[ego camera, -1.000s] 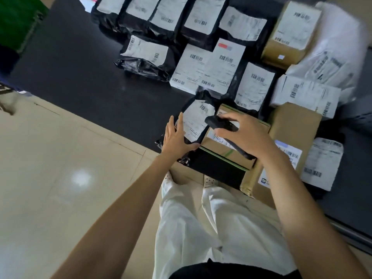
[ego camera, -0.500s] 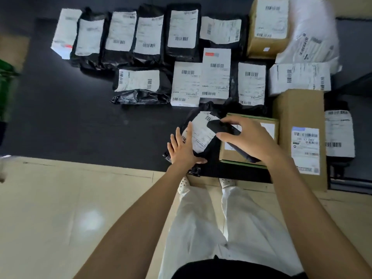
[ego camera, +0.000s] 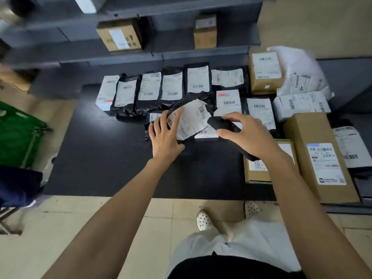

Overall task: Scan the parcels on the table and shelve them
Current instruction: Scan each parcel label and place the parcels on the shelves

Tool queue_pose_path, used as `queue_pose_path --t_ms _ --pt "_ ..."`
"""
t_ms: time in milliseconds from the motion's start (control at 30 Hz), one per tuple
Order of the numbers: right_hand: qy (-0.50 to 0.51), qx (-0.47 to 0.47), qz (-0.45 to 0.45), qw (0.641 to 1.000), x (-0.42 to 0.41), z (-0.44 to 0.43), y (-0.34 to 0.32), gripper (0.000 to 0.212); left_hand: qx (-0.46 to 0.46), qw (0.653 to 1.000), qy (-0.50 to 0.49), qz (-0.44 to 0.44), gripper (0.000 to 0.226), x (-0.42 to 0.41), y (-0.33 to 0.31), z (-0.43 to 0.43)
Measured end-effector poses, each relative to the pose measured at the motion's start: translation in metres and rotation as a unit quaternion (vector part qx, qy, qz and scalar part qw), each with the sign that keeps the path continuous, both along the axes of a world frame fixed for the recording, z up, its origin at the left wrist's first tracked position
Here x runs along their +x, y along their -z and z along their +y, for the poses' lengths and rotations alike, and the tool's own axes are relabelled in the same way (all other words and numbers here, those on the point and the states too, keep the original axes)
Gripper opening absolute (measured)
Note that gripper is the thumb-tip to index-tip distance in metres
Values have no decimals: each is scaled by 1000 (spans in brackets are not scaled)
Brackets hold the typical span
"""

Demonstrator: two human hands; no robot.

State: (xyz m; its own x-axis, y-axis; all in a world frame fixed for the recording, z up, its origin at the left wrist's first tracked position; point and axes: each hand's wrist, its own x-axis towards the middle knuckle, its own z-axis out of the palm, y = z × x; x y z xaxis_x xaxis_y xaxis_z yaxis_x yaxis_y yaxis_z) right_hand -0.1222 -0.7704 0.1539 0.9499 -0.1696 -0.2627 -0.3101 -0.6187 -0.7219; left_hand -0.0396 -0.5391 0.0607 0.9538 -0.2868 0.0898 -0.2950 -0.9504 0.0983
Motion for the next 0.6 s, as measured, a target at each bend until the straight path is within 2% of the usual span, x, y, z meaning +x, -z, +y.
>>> queue_pose_path --t_ms 167,300,600 --pt "22 -11 -100 995 12 4 -53 52 26 988 60 -138 117 67 -75 2" --pt "37 -41 -142 988 16 -4 -83 51 51 973 104 -200 117 100 -120 -8" --pt "66 -24 -160 985 21 -11 -94 48 66 969 130 -201 117 123 -149 -30"
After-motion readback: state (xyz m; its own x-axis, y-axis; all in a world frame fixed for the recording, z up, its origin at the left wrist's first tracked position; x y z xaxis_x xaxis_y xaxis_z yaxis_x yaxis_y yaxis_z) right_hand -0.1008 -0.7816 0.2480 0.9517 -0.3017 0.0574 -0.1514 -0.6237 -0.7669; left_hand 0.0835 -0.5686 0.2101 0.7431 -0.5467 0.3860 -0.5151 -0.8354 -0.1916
